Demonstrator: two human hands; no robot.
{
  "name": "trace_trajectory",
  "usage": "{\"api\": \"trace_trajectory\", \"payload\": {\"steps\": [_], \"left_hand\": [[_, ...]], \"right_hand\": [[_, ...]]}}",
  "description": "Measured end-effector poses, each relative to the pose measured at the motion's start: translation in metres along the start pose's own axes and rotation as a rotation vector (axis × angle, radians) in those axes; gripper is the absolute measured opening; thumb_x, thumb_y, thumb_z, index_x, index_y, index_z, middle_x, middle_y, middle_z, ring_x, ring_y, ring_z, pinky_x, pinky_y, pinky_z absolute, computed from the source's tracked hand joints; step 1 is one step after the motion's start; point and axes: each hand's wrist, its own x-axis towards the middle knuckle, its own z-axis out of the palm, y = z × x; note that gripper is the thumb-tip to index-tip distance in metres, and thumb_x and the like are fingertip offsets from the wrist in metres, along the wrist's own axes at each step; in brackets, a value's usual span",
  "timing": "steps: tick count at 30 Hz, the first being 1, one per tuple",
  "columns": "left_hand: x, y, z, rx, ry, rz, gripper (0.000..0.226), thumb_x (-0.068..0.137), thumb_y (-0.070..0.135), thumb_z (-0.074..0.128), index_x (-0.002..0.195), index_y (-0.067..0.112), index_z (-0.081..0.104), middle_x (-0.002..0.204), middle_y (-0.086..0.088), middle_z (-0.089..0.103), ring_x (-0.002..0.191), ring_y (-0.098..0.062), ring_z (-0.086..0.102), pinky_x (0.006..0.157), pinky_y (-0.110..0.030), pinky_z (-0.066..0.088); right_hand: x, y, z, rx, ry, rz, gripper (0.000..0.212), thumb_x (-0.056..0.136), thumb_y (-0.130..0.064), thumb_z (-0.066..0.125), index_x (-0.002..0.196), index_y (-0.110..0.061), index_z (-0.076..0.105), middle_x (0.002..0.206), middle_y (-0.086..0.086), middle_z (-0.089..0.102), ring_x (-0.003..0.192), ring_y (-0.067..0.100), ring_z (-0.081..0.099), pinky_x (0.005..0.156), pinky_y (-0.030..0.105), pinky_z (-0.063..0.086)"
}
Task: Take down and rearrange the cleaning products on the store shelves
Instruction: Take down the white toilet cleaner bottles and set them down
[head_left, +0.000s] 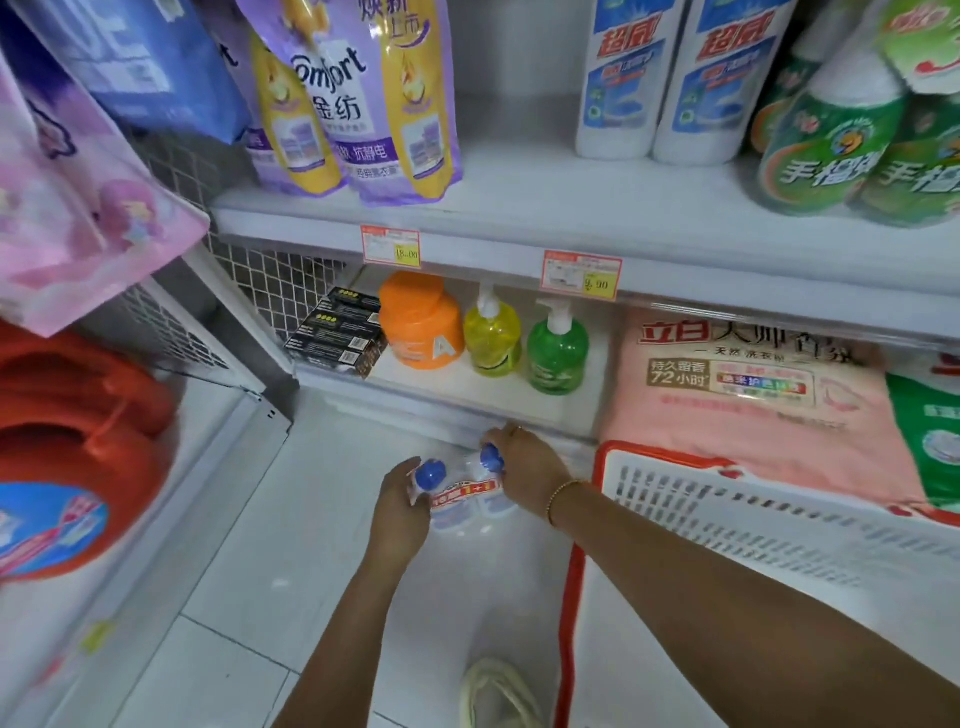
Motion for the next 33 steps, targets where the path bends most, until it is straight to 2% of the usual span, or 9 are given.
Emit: {"api": "trace_trajectory", "payload": {"steps": [2, 4, 6, 10, 14, 20, 25, 30, 33], "left_hand": [[-0.01, -0.001, 0.006, -0.033, 0.015, 0.001, 0.031, 0.085, -0.016, 0.056, 0.111, 0.001, 0.059, 0.094, -0.003, 0.058, 0.089, -0.012, 0.061, 0.062, -0.003, 0.038], [-0.019, -0.012, 0.009, -0.094, 0.026, -0.018, 0.037, 0.081, -0.014, 0.063, 0.114, -0.001, 0.057, 0.099, -0.003, 0.059, 0.093, -0.012, 0.062, 0.072, -0.004, 0.04], [-0.028, -0.015, 0.006, -0.171, 0.044, -0.099, 0.049, 0.079, -0.01, 0.069, 0.124, -0.001, 0.052, 0.11, -0.004, 0.055, 0.103, -0.02, 0.055, 0.086, -0.018, 0.04], [-0.051, -0.02, -0.013, -0.346, 0.104, -0.142, 0.04, 0.068, 0.002, 0.081, 0.093, 0.023, 0.058, 0.09, 0.002, 0.062, 0.089, -0.023, 0.057, 0.071, -0.015, 0.043], [-0.07, -0.012, -0.041, -0.482, 0.232, -0.093, 0.056, 0.08, 0.008, 0.075, 0.132, 0.011, 0.053, 0.125, -0.006, 0.062, 0.111, -0.025, 0.06, 0.088, -0.027, 0.044], [-0.081, 0.056, -0.09, -0.518, 0.103, 0.193, 0.032, 0.081, -0.004, 0.068, 0.111, 0.002, 0.061, 0.104, -0.01, 0.071, 0.089, -0.011, 0.069, 0.065, -0.01, 0.05], [-0.081, 0.118, -0.104, -0.515, 0.078, 0.368, 0.063, 0.042, 0.031, 0.09, 0.098, 0.017, 0.065, 0.094, 0.006, 0.075, 0.088, -0.009, 0.069, 0.073, -0.017, 0.053], [-0.066, 0.197, -0.083, -0.535, 0.1, 0.577, 0.058, 0.042, 0.012, 0.091, 0.094, 0.005, 0.067, 0.078, 0.006, 0.075, 0.07, -0.004, 0.068, 0.062, -0.014, 0.051], [-0.043, 0.245, -0.074, -0.524, 0.151, 0.663, 0.055, 0.053, 0.0, 0.088, 0.101, -0.007, 0.062, 0.086, -0.004, 0.073, 0.075, -0.005, 0.068, 0.07, -0.017, 0.053]], "right_hand": [[-0.006, 0.003, 0.003, -0.022, 0.027, -0.001, 0.032, 0.08, -0.001, 0.053, 0.109, -0.011, 0.059, 0.112, 0.011, 0.055, 0.104, 0.028, 0.055, 0.088, 0.028, 0.041], [-0.016, 0.005, 0.003, -0.042, 0.031, -0.022, 0.028, 0.081, -0.006, 0.052, 0.107, -0.012, 0.061, 0.11, 0.008, 0.057, 0.101, 0.027, 0.057, 0.085, 0.03, 0.044], [-0.025, 0.001, 0.001, -0.072, 0.032, -0.069, 0.029, 0.083, -0.01, 0.052, 0.11, -0.014, 0.062, 0.112, 0.006, 0.058, 0.103, 0.026, 0.057, 0.085, 0.03, 0.044], [-0.039, -0.04, -0.013, -0.115, 0.004, -0.223, 0.027, 0.083, -0.014, 0.055, 0.109, -0.013, 0.064, 0.108, 0.009, 0.059, 0.099, 0.03, 0.058, 0.082, 0.036, 0.046], [-0.06, -0.072, -0.046, -0.084, 0.092, -0.323, 0.029, 0.08, -0.017, 0.061, 0.108, -0.011, 0.065, 0.107, 0.009, 0.06, 0.099, 0.029, 0.058, 0.081, 0.036, 0.046], [-0.109, -0.11, -0.129, 0.198, 0.378, -0.412, 0.032, 0.067, -0.02, 0.079, 0.096, -0.009, 0.07, 0.086, 0.009, 0.063, 0.08, 0.022, 0.054, 0.07, 0.034, 0.041], [-0.155, -0.128, -0.22, 0.248, 0.568, -0.535, 0.037, 0.064, -0.023, 0.083, 0.098, -0.013, 0.072, 0.075, -0.006, 0.053, 0.072, 0.009, 0.045, 0.067, 0.02, 0.035], [-0.191, -0.109, -0.289, 0.164, 0.71, -0.587, 0.037, 0.063, -0.024, 0.083, 0.098, -0.017, 0.073, 0.076, -0.01, 0.059, 0.075, 0.005, 0.051, 0.067, 0.015, 0.042], [-0.198, -0.08, -0.313, 0.261, 0.85, -0.521, 0.039, 0.062, -0.019, 0.085, 0.099, -0.02, 0.073, 0.084, -0.009, 0.066, 0.079, 0.005, 0.058, 0.07, 0.015, 0.046]]}}
